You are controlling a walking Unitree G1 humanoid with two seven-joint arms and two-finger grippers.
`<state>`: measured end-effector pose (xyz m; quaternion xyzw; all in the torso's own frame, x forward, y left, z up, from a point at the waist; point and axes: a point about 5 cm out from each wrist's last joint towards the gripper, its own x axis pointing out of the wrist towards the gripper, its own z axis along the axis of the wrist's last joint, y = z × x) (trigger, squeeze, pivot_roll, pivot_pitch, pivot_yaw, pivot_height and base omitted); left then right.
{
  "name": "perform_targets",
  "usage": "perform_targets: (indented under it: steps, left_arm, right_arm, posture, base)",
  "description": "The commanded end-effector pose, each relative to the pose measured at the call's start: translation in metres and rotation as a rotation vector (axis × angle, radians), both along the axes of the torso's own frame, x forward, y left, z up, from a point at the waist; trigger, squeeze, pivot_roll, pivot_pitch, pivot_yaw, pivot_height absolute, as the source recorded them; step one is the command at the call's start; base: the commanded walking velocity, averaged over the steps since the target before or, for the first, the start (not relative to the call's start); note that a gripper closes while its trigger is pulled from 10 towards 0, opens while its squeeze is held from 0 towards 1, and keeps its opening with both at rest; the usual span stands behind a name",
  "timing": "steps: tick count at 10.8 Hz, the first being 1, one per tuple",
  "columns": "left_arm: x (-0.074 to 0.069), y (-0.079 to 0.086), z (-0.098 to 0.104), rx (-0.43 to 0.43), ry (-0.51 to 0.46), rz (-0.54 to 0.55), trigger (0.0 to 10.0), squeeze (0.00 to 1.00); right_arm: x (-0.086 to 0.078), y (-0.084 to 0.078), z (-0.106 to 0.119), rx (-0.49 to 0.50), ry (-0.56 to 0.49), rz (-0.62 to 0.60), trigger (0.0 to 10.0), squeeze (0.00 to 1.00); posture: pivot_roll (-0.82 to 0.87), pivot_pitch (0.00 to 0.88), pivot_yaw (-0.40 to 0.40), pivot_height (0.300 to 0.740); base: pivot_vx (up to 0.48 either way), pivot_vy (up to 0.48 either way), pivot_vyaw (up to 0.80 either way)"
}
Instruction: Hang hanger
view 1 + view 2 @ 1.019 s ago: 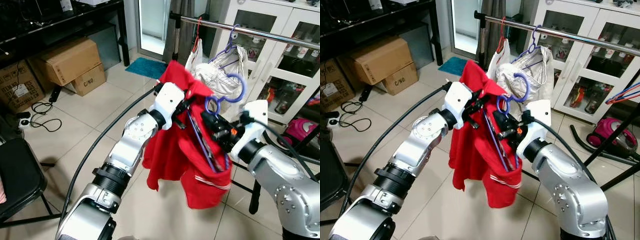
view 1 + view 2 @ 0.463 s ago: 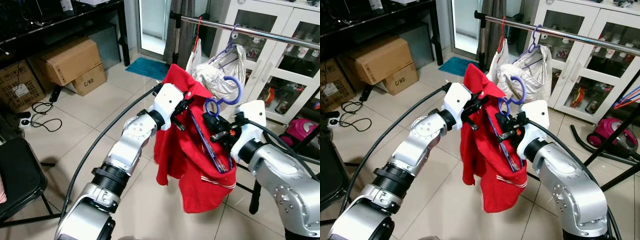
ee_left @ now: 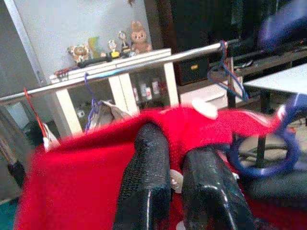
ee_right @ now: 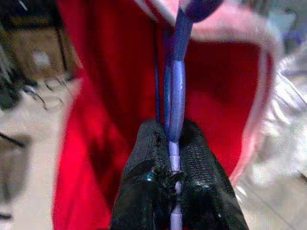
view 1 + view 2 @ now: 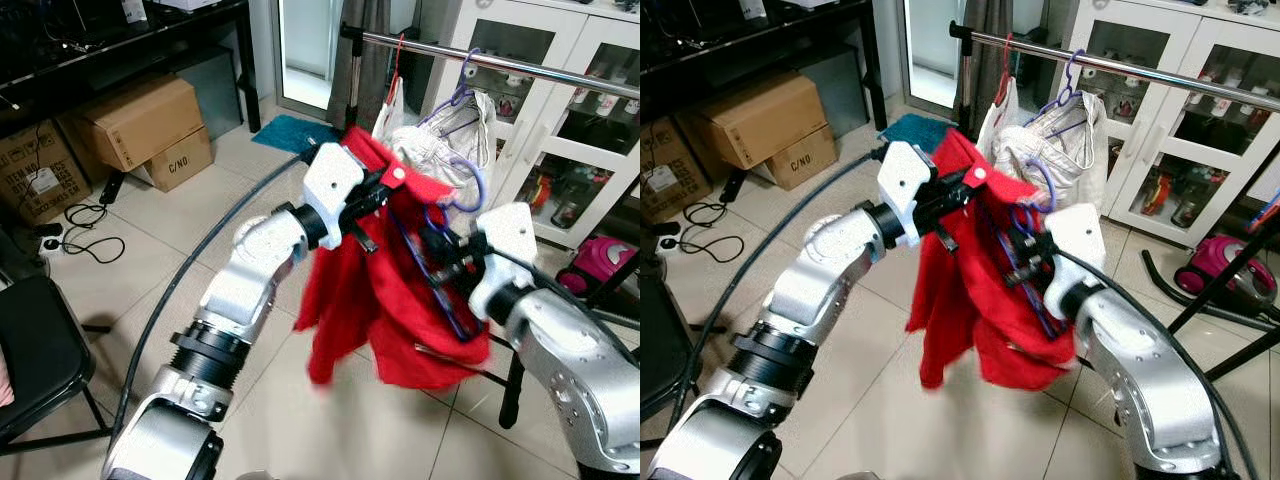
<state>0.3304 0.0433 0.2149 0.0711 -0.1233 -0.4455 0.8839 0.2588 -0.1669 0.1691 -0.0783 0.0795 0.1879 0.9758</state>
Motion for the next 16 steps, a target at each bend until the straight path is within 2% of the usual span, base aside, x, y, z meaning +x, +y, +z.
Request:
perform_targets:
  steps: [1,2,3,4,5,6,7,8,9,10,11,12,13,14,15,16]
  left_arm:
    - [0.001,0.001,0.024,-0.039,-0.066,-0.002,0.0,0.0]
    - [0.023,0.033,0.048,-0.017,-0.13,0.199,0.0,0.0]
    - [0.03,0.045,0.054,-0.01,-0.138,0.273,0.0,0.0]
    - [0.047,0.086,0.068,0.037,-0.162,0.478,0.0,0.0]
    - [0.054,0.108,0.066,0.095,-0.165,0.577,0.0,0.0]
    - [0.062,0.135,0.049,0.219,-0.146,0.685,0.0,0.0]
    - [0.066,0.15,0.03,0.28,-0.1,0.756,0.0,0.0]
    - [0.067,0.157,0.019,0.282,-0.063,0.792,0.0,0.0]
    - [0.066,0.158,-0.01,0.196,0.066,0.807,0.0,0.0]
    - [0.065,0.149,-0.02,0.131,0.114,0.76,0.0,0.0]
    - [0.065,0.144,-0.023,0.115,0.126,0.746,0.0,0.0]
    - [0.067,0.133,-0.01,0.013,0.078,0.691,0.0,0.0]
    - [0.07,0.126,0.018,0.0,0.015,0.568,0.0,0.0]
    - [0.07,0.119,0.031,0.0,0.035,0.453,0.0,0.0]
    - [0.073,0.12,0.039,-0.017,0.072,0.423,0.0,0.0]
    - [0.079,0.129,0.043,-0.042,0.11,0.468,0.0,0.0]
  right_arm:
    - [0.0,-0.002,-0.003,-0.035,0.003,-0.002,10.0,0.0]
    - [-0.006,-0.002,-0.008,-0.056,0.022,0.053,10.0,0.0]
    - [-0.007,-0.002,-0.008,-0.057,0.019,0.062,10.0,0.0]
    - [-0.01,-0.007,-0.003,-0.024,-0.009,0.093,10.0,0.0]
    - [-0.014,-0.008,0.002,0.015,-0.032,0.138,10.0,0.0]
    - [-0.02,-0.011,0.013,0.107,-0.07,0.203,0.0,0.0]
    - [-0.024,-0.013,0.021,0.161,-0.098,0.247,0.0,0.0]
    - [-0.027,-0.014,0.024,0.201,-0.112,0.276,0.0,0.0]
    - [-0.034,-0.012,0.029,0.289,-0.113,0.335,0.0,0.0]
    - [-0.035,-0.009,0.031,0.343,-0.12,0.343,0.0,0.0]
    - [-0.037,-0.007,0.031,0.358,-0.114,0.363,0.0,0.0]
    - [-0.038,0.0,0.014,0.229,-0.038,0.362,0.0,0.0]
    - [-0.034,-0.002,0.005,0.071,-0.025,0.346,0.0,0.0]
    - [-0.034,-0.001,0.004,0.003,-0.033,0.374,0.0,0.0]
    - [-0.033,0.003,0.005,0.002,-0.053,0.414,0.0,0.0]
    - [-0.033,0.005,0.007,0.009,-0.069,0.448,0.0,0.0]
  posture:
    - [0.0,0.0,0.022,0.74]
    - [0.0,0.0,0.021,0.74]
    - [0.0,0.0,0.02,0.74]
    - [0.0,0.0,0.021,0.74]
    - [0.01,0.0,0.019,0.74]
    - [0.01,0.0,0.02,0.74]
    - [0.01,0.0,0.019,0.74]
    - [0.01,0.0,0.02,0.74]
    - [0.01,0.0,0.02,0.74]
    - [0.01,0.0,0.019,0.74]
    - [0.0,0.0,0.019,0.74]
    - [0.0,0.0,0.017,0.74]
    - [0.0,0.0,0.017,0.74]
    - [0.01,0.0,0.015,0.74]
    - [0.01,0.0,0.016,0.74]
    - [0.02,0.0,0.018,0.74]
  base:
    - [0.0,0.0,0.0]
    - [0.0,0.0,0.0]
    - [0.0,0.0,0.0]
    - [0.0,0.0,0.0]
    - [0.0,0.0,0.0]
    - [0.0,0.0,0.0]
    - [0.0,0.0,0.0]
    - [0.0,0.0,0.0]
    - [0.0,0.0,0.0]
    - [0.0,0.0,0.0]
    - [0.0,0.0,0.0]
    - [0.0,0.0,0.0]
    - [0.0,0.0,0.0]
    - [0.0,0.0,0.0]
    - [0.0,0.0,0.0]
    - [0.0,0.0,0.0]
